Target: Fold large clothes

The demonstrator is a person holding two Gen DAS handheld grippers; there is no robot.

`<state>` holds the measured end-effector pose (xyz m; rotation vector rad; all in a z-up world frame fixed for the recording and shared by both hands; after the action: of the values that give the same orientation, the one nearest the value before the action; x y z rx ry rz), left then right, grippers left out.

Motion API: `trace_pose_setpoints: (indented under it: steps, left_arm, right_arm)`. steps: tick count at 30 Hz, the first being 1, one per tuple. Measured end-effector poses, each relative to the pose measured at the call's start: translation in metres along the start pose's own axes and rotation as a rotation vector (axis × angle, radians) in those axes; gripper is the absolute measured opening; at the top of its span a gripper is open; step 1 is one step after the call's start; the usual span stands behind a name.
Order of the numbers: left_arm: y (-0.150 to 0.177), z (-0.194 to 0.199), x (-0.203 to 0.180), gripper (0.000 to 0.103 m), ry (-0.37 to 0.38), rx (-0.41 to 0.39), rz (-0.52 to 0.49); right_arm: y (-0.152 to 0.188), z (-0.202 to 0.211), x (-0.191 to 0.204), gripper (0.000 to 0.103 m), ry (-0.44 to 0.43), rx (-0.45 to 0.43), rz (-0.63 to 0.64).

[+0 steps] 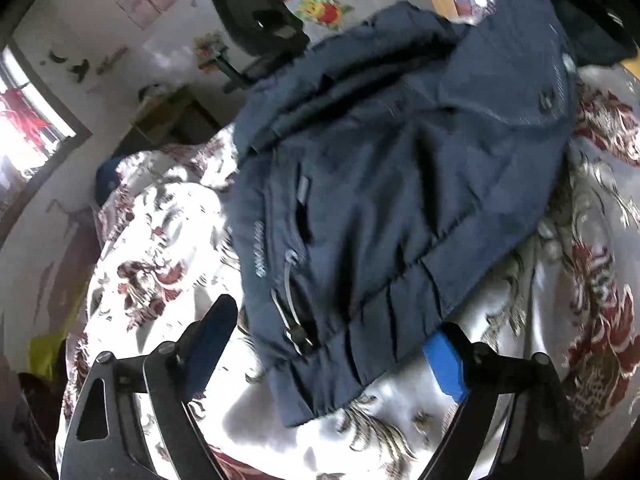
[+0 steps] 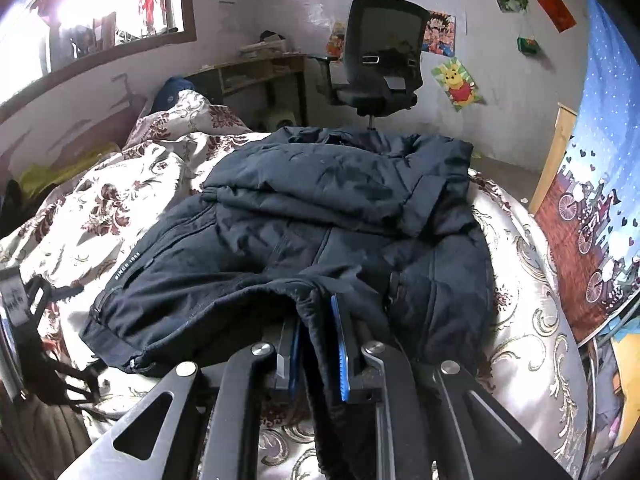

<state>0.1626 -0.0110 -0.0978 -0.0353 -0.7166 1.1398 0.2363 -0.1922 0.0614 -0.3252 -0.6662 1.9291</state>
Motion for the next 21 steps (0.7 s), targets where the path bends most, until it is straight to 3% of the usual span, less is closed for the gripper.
trace_pose_setpoints:
  steps: [5,7,10,14,21]
  left_arm:
    - [-0.012,0.003,0.019,0.052,0.051,-0.030,0.058]
    - [-0.017,0.008,0.021,0.033,0.082,-0.045,0.074]
    - [-0.022,0.019,0.016,0.014,0.087,-0.083,0.058]
    - [-0.022,0.040,0.014,0.006,0.069,-0.168,0.064]
    - [-0.016,0.083,0.040,0.005,0.091,-0.290,0.131]
  right_arm:
    - [0.010,-0.006,-0.007,0.014,0.001,0.014,-0.025]
    - [0.015,-0.009,-0.008,0.014,-0.003,0.023,-0.031]
    - [0.023,-0.007,-0.009,0.014,-0.013,0.008,-0.050]
    - [0.035,0.009,-0.013,0.010,0.002,-0.077,-0.116]
    - [0.054,0.053,-0.016,0.008,0.027,-0.227,-0.178]
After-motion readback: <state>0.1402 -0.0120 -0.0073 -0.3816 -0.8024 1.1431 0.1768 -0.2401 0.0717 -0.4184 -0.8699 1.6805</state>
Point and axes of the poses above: each gripper's, at about its wrist camera, not at the fingertips, and z roughly against the way its jaws point, x to its left, y to its underside, the point moved 1 cm from there along -z, roughly the way its jaws point, and after that the axes turned 11 degrees about x, right-handed, at the moved point
